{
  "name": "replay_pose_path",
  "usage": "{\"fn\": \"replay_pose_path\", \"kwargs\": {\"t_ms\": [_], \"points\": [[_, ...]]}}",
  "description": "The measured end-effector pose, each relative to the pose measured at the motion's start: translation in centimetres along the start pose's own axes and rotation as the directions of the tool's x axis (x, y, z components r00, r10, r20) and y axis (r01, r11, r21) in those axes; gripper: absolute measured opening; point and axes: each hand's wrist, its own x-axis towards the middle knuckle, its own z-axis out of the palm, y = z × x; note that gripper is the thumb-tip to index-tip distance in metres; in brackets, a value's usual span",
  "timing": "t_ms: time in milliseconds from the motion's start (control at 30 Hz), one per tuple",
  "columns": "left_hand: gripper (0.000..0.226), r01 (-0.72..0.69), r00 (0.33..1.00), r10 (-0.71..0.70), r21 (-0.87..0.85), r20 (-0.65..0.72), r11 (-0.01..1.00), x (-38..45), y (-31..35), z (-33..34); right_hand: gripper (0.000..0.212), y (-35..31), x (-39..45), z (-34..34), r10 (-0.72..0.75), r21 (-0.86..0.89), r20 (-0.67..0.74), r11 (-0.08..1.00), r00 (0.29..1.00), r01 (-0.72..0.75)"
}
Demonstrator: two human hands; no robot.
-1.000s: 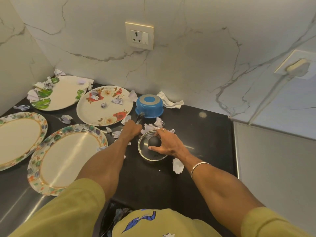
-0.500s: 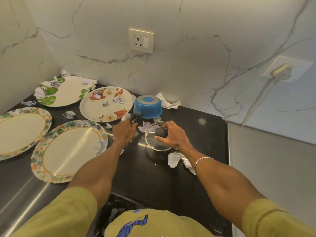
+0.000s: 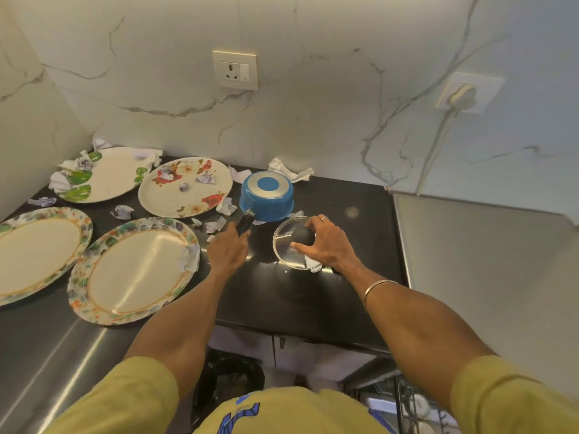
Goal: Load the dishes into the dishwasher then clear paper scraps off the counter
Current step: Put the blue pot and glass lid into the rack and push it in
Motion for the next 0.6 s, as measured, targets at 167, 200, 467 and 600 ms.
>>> {"fn": "replay_pose_path", "kwargs": {"t_ms": [167, 200, 467, 600], "points": [[0.033, -0.122, 0.992, 0.120, 0.037, 0.045, 0.992, -2.7, -0.6, -0.8, 0.062, -1.3, -5.9, -0.5, 0.140, 0.000, -0.102, 0.990, 0.985, -0.141], [0.033, -0.151, 0.987, 0.149, 0.026, 0.061, 0.988, -3.5, -0.8, -1.0, 0.062, -1.7, -7.2, -0.5, 0.167, 0.003, -0.120, 0.986, 0.979, -0.168], [0.035, -0.295, 0.932, 0.302, -0.066, 0.203, 0.953, -11.9, -1.2, -0.9, 0.063, -6.1, -19.6, 0.6, 0.431, 0.081, -0.281, 0.901, 0.858, -0.426], [0.036, -0.369, 0.893, 0.381, -0.095, 0.239, 0.925, -16.2, -0.5, -0.3, 0.063, -6.9, -25.9, 0.2, 0.507, 0.050, -0.249, 0.857, 0.825, -0.512]]}}
